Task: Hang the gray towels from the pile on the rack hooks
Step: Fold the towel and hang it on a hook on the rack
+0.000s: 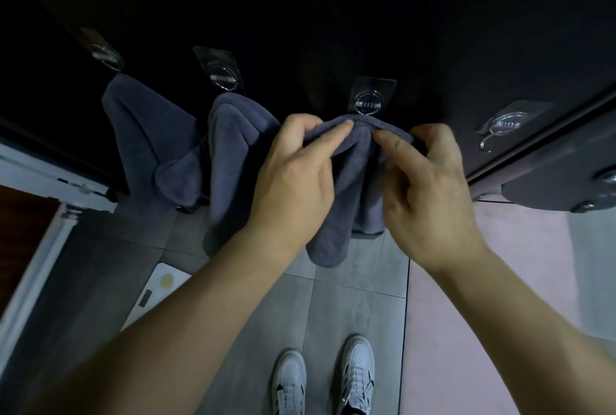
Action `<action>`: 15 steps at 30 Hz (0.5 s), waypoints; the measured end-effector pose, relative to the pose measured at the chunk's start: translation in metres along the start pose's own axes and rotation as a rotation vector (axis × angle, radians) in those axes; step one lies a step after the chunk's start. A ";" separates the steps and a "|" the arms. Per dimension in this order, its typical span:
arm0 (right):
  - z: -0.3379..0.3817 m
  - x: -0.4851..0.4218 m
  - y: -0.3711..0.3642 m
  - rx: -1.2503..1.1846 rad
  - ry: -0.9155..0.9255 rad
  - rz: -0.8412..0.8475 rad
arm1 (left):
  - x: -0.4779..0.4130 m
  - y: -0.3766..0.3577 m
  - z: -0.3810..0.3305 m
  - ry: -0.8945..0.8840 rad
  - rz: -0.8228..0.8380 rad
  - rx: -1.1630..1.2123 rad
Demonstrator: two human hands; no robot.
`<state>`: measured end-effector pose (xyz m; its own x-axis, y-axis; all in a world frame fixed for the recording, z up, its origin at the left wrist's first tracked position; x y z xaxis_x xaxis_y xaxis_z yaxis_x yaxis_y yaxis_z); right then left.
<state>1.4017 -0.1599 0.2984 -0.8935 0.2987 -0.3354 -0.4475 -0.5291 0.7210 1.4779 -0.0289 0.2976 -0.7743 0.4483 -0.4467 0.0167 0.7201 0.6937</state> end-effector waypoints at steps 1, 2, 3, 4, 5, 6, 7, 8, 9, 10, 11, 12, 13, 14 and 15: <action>-0.007 -0.001 -0.002 -0.086 -0.050 0.020 | -0.001 0.001 0.002 0.033 -0.008 0.049; -0.012 -0.003 -0.004 -0.175 -0.112 0.039 | 0.000 0.000 0.004 0.070 -0.011 0.084; -0.015 -0.003 -0.004 -0.239 -0.162 0.056 | 0.000 -0.002 0.004 0.106 0.006 0.097; -0.015 -0.003 -0.005 -0.260 -0.180 0.069 | 0.001 -0.004 0.005 0.133 0.019 0.121; -0.014 -0.002 -0.005 -0.264 -0.180 0.082 | 0.001 -0.005 0.005 0.143 0.040 0.121; -0.013 -0.001 -0.005 -0.264 -0.159 0.090 | 0.003 -0.005 0.002 0.134 0.062 0.092; -0.010 0.001 -0.005 -0.269 -0.128 0.104 | 0.005 -0.004 -0.003 0.106 0.079 0.041; -0.009 0.003 -0.006 -0.281 -0.097 0.120 | 0.007 -0.004 -0.007 0.077 0.100 -0.001; -0.010 0.005 -0.007 -0.289 -0.085 0.142 | 0.007 -0.003 -0.009 0.051 0.117 -0.020; -0.012 0.006 -0.010 -0.292 -0.073 0.164 | 0.007 -0.004 -0.011 0.034 0.140 -0.014; -0.013 0.007 -0.012 -0.289 -0.069 0.187 | 0.008 -0.007 -0.010 0.025 0.167 0.014; -0.015 0.006 -0.014 -0.287 -0.070 0.203 | 0.009 -0.010 -0.008 0.024 0.197 0.056; -0.016 0.005 -0.015 -0.282 -0.077 0.214 | 0.011 -0.013 -0.006 0.035 0.225 0.111; -0.018 0.004 -0.016 -0.279 -0.081 0.216 | 0.014 -0.017 -0.003 0.049 0.249 0.169; -0.019 0.003 -0.016 -0.278 -0.086 0.211 | 0.016 -0.019 -0.002 0.052 0.263 0.222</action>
<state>1.4052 -0.1660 0.2744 -0.9661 0.2193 -0.1364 -0.2575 -0.7784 0.5726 1.4637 -0.0368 0.2781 -0.7560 0.6107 -0.2354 0.3529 0.6832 0.6392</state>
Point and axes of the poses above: each hand's wrist, its own x-axis away from the middle knuckle, its own y-axis out of the back of the hand, z = x × y, the point moved 9 cm from there along -x, towards the middle knuckle, and after that the axes turned 4 degrees about -x, right-handed, at the moved point
